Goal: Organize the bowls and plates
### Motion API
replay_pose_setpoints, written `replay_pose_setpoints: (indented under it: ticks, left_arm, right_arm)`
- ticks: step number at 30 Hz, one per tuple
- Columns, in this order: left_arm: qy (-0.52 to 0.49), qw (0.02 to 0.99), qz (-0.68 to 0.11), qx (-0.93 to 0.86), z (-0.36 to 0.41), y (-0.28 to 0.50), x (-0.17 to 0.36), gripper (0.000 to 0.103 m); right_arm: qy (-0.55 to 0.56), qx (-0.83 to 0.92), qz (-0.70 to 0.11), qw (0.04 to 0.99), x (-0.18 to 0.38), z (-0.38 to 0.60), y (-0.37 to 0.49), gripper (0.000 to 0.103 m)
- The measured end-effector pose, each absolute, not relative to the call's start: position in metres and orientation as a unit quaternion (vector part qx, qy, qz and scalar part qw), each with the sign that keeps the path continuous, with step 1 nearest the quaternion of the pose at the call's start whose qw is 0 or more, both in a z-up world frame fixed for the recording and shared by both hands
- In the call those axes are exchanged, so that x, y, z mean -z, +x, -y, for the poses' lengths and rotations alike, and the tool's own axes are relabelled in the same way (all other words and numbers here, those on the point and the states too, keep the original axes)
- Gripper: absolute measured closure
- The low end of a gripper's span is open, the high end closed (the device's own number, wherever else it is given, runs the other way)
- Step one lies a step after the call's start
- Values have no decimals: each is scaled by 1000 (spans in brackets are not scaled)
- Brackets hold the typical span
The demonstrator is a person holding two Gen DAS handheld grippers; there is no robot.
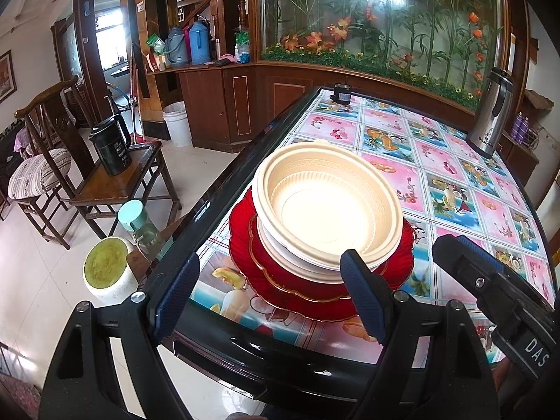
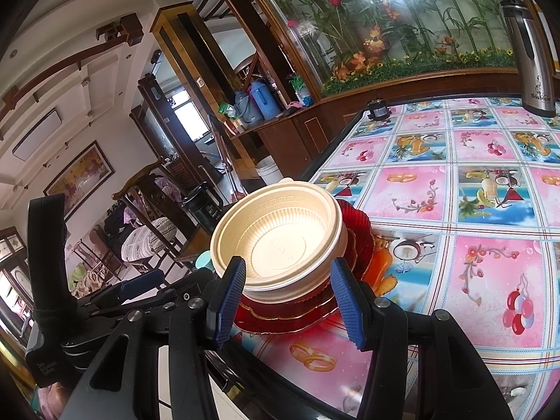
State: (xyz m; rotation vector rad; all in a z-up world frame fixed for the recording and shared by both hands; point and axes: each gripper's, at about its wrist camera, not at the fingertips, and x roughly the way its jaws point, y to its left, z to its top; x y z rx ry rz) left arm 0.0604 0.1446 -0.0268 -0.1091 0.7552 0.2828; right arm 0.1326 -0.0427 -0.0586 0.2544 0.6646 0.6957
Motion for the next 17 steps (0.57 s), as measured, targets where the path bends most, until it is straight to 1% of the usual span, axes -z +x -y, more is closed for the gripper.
replay_pose_setpoints:
  ticks: [17]
  left_arm:
    - [-55, 928, -345, -130, -151, 58, 18, 20]
  right_arm:
    - [117, -338, -313, 880, 56, 32, 133, 50]
